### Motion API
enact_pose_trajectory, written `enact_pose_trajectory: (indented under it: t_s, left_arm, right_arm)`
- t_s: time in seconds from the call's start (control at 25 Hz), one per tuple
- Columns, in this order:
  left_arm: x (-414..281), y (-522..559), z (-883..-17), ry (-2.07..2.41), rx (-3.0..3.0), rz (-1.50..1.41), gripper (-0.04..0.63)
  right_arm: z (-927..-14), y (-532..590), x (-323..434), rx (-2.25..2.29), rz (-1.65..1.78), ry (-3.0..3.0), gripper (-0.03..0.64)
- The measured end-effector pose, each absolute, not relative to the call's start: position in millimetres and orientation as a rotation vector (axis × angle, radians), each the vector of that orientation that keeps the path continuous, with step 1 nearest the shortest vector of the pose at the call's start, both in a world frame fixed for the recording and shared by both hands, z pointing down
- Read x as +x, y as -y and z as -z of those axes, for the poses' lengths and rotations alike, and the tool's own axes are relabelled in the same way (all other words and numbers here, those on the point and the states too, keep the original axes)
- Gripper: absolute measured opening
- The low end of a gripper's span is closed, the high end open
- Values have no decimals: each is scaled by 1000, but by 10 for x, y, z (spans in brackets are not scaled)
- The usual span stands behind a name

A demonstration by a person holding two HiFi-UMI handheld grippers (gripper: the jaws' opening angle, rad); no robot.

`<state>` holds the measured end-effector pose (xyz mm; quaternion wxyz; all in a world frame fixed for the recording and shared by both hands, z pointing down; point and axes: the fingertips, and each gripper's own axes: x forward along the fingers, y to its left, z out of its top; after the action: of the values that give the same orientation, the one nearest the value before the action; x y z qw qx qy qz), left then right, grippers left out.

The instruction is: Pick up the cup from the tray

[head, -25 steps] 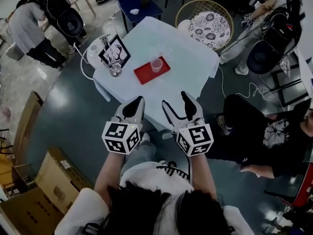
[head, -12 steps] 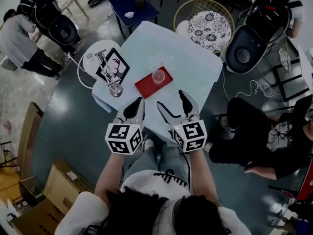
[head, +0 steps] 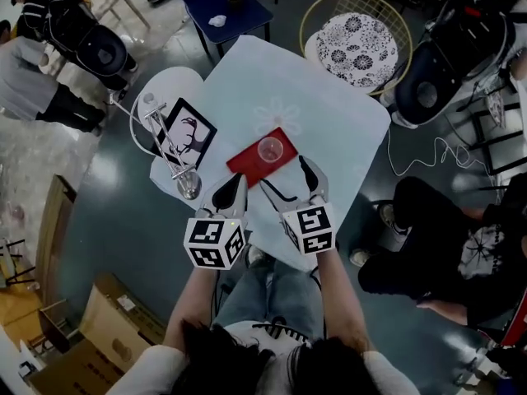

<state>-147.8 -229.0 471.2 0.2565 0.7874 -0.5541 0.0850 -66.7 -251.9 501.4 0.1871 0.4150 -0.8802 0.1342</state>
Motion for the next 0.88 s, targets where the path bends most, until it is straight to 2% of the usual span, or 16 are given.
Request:
enact_pose_trajectory:
  t_s: [0.56,0.72,0.8,0.88]
  left_arm:
    - [-1637,2790,-5310,1597,2042,-277,1]
    - [-1686,2801,-5387,1606,2028,-283,1]
    - [-1696,2802,-5410,1612,2029,-290,1]
    - [-1707,2791,-5424,1614,2025,-288,1]
  right_arm:
    - [-6031,3159,-995,1056,-401,2433,451]
    - [-6117,3260,-1059,1076,-374,2430,409]
    - [-6121,3296,-1071,1088,-354,2430,360]
    - [-6096,3284,-1086,1087,-337,2435,353]
